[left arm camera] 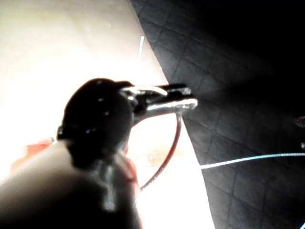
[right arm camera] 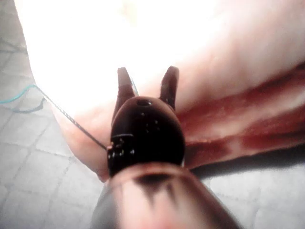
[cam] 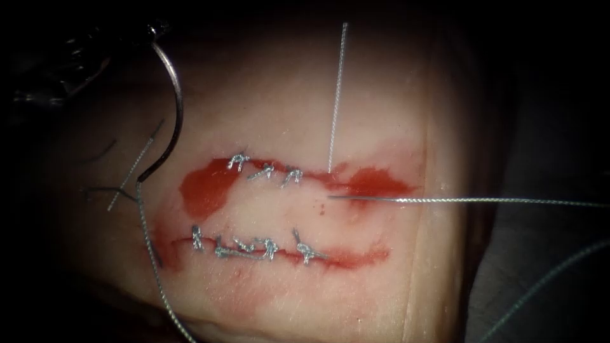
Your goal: Wound Closure
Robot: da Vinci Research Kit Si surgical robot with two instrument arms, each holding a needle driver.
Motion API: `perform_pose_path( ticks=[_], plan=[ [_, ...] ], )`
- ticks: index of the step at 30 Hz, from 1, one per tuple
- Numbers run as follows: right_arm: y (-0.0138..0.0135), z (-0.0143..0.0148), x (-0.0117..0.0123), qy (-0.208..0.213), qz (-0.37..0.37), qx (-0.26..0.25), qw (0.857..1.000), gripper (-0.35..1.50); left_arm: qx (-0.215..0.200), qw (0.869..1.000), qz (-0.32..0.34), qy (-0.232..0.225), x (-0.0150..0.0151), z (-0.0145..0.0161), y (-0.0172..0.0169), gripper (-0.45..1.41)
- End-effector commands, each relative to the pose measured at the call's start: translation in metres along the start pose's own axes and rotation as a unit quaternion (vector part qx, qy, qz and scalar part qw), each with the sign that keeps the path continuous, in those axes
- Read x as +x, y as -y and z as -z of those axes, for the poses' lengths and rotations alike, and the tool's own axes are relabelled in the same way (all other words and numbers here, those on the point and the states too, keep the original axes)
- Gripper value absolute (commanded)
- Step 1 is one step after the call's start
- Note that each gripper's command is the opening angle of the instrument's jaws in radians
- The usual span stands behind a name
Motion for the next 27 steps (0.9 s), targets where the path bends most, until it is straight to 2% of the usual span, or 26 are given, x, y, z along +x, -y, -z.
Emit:
perform_pose_path(
  ticks=[1, 3, 4, 6, 11, 13, 15, 16, 17, 18, 21, 23, 26, 27],
  plan=[
    [-0.0018, -0.0036, -0.0017, 0.007, -0.001, -0.004, 1.000, 0.79, 0.000, 1.000, -0.001, 0.000, 0.0002, -0.0002, -0.0006, -0.45],
    [-0.0026, -0.0057, -0.0026, 0.010, 0.007, -0.025, 1.000, 0.93, 0.000, 1.000, -0.001, 0.000, 0.0002, -0.0003, -0.0006, -0.45],
    [-0.0034, -0.0079, -0.0037, 0.013, 0.009, -0.069, 0.998, 1.18, 0.000, 1.000, -0.001, 0.000, 0.0002, -0.0003, -0.0006, -0.45],
    [-0.0037, -0.0087, -0.0041, 0.015, 0.011, -0.084, 0.996, 1.25, 0.000, 1.000, -0.001, 0.000, 0.0002, -0.0003, -0.0006, -0.45],
    [-0.0054, -0.0121, -0.0059, 0.024, 0.031, -0.128, 0.991, 1.20, 0.000, 1.000, -0.001, 0.000, 0.0002, -0.0003, -0.0006, -0.45],
    [-0.0060, -0.0130, -0.0065, 0.024, 0.024, -0.141, 0.989, 1.21, 0.000, 1.000, -0.001, -0.002, 0.0002, -0.0003, -0.0006, -0.45],
    [-0.0065, -0.0140, -0.0071, 0.017, -0.017, -0.155, 0.988, 1.20, -0.001, 1.000, -0.001, -0.002, 0.0003, -0.0003, -0.0006, -0.45],
    [-0.0068, -0.0149, -0.0075, -0.018, -0.048, -0.165, 0.985, 1.13, -0.001, 1.000, -0.002, -0.002, 0.0004, -0.0003, -0.0006, -0.45],
    [-0.0068, -0.0149, -0.0075, -0.018, -0.048, -0.165, 0.985, 1.13, -0.001, 1.000, -0.002, -0.002, 0.0004, -0.0003, -0.0006, -0.45],
    [-0.0070, -0.0153, -0.0076, -0.049, -0.054, -0.167, 0.983, 1.11, -0.001, 1.000, -0.002, -0.002, 0.0004, -0.0004, -0.0006, -0.45],
    [-0.0075, -0.0166, -0.0079, -0.177, -0.038, -0.159, 0.970, 1.06, -0.001, 1.000, -0.002, -0.003, 0.0004, -0.0004, -0.0006, -0.45],
    [-0.0079, -0.0175, -0.0079, -0.250, -0.028, -0.148, 0.956, 0.96, -0.001, 1.000, -0.002, -0.003, 0.0004, -0.0004, -0.0006, -0.45],
    [-0.0083, -0.0191, -0.0076, -0.311, -0.017, -0.134, 0.941, 0.93, -0.001, 1.000, 0.001, -0.003, 0.0005, -0.0004, -0.0006, -0.45],
    [-0.0083, -0.0191, -0.0076, -0.311, -0.017, -0.134, 0.941, 0.93, -0.001, 1.000, 0.001, -0.003, 0.0005, -0.0004, -0.0006, -0.45]
  ],
)
